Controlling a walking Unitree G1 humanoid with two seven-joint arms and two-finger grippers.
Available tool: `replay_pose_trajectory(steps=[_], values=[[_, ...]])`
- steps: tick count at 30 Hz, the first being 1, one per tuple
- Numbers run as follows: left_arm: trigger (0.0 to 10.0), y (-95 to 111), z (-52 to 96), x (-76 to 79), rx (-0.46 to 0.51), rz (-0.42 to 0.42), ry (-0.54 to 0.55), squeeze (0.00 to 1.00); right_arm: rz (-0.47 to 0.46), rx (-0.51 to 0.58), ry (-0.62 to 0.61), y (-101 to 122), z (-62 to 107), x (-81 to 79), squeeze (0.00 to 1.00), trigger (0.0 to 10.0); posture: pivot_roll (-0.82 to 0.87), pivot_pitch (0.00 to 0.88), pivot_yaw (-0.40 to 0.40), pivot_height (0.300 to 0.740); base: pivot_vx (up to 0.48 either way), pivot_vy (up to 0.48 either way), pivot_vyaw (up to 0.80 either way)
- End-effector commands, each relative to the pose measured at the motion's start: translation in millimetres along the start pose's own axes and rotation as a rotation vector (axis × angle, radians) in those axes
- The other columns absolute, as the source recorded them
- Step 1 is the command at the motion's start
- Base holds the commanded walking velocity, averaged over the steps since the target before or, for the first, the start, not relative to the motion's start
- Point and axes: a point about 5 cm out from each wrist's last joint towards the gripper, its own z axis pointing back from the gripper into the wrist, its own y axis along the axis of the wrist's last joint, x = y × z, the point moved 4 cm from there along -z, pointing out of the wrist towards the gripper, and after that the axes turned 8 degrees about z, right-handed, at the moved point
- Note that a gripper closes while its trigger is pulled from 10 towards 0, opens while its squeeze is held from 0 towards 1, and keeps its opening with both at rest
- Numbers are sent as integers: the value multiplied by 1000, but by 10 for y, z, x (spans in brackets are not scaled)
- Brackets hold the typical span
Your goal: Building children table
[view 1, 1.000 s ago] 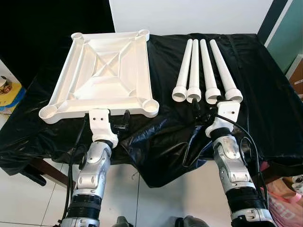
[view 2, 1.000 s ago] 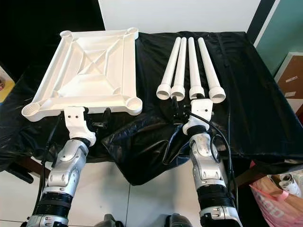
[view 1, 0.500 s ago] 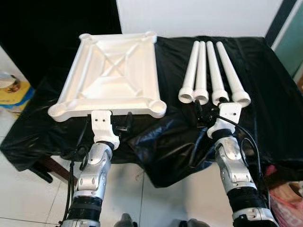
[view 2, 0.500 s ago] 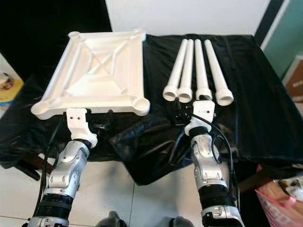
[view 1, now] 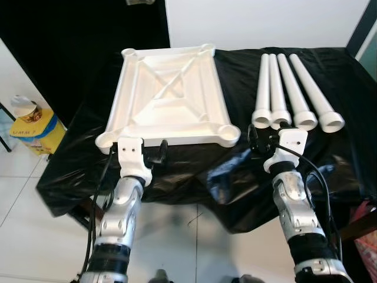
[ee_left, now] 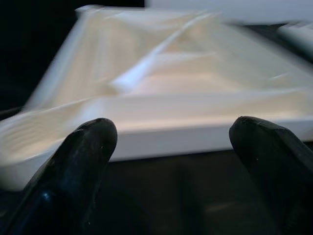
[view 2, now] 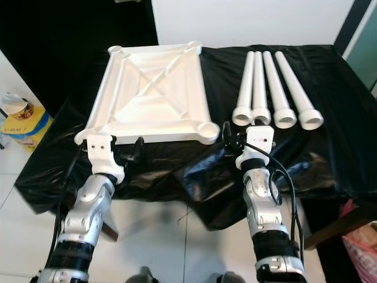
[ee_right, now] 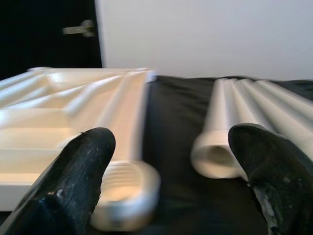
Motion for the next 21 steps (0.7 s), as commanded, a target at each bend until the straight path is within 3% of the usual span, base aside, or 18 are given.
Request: replay_pose_trajectory(steps=[1,7,21], values=[[10000,-12,0,1,-2,3,8,0,8,-7,-4,-25,10,35,0,10000,-1,49,20,740,0,0,0],[10000,28,3,91,25,-27,-33,0,32,-3,-14,-22,-2,63,0,10000,1,47,15,740,0,0,0],[10000,144,25,175,52,-3,-128,0,64,-2,-104,-4,-24,224,0,10000,-1,54,13,740,0,0,0]])
